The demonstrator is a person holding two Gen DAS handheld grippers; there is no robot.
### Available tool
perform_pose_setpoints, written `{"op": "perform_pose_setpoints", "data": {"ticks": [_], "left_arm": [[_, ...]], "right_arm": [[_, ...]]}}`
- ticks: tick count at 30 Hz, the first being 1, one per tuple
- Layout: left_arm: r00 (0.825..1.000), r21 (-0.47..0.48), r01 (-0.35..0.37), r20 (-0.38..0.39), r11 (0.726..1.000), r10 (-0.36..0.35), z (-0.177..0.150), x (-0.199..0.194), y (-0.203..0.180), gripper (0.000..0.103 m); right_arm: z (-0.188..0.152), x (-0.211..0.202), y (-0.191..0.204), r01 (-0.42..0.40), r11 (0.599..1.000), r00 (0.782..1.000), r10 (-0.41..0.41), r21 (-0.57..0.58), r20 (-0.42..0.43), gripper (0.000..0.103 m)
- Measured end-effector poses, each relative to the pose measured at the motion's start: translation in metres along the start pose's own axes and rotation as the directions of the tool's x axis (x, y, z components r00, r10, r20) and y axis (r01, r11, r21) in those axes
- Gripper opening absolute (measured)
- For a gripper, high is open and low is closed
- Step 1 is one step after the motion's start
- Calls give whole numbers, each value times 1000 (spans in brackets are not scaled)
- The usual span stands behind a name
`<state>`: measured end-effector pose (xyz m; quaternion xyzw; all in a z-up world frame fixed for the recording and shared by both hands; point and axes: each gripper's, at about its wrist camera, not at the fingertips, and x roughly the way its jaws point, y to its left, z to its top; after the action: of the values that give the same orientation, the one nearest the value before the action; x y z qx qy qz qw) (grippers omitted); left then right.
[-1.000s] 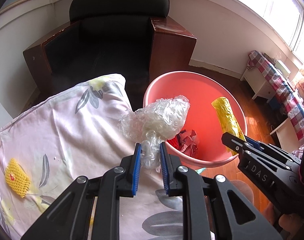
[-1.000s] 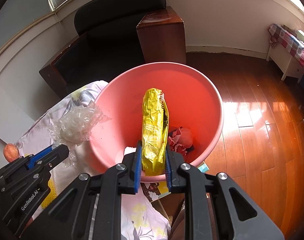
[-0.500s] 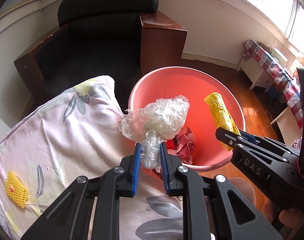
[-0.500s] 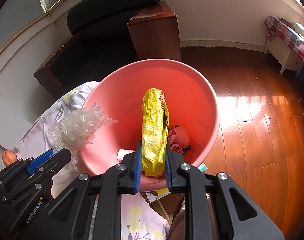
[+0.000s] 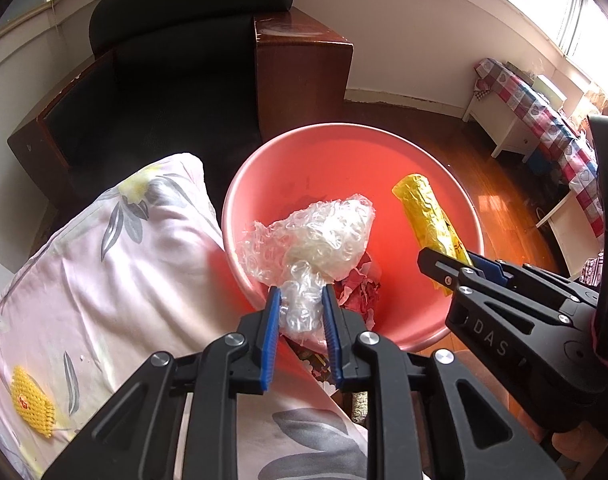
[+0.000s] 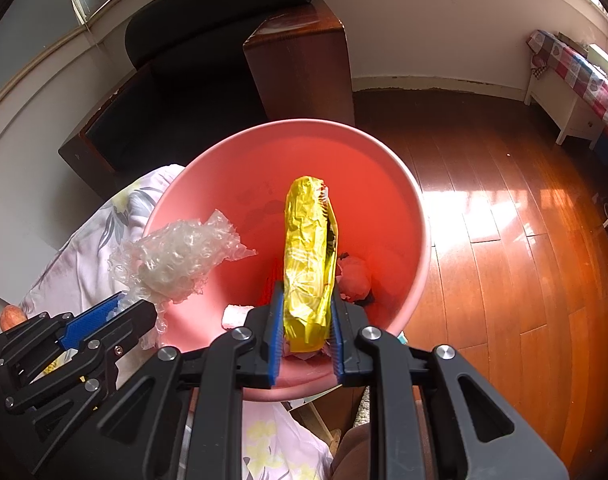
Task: Collect trash
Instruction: 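Carry the clear bag and yellow wrapper over the red bucket with both grippers, then open the left gripper to drop the clear bag while the right gripper releases the wrapper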
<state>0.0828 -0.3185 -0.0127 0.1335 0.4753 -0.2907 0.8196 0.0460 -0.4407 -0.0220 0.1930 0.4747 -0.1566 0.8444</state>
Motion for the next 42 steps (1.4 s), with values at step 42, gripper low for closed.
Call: {"op": "perform_pose_setpoints", "data": {"ticks": [42], "left_arm": [[997,-100,-7,71,995,14,-28,-44,26,36]], "right_arm": [[-25,-43,18,-101,995,990,103,-25,99,28]]}}
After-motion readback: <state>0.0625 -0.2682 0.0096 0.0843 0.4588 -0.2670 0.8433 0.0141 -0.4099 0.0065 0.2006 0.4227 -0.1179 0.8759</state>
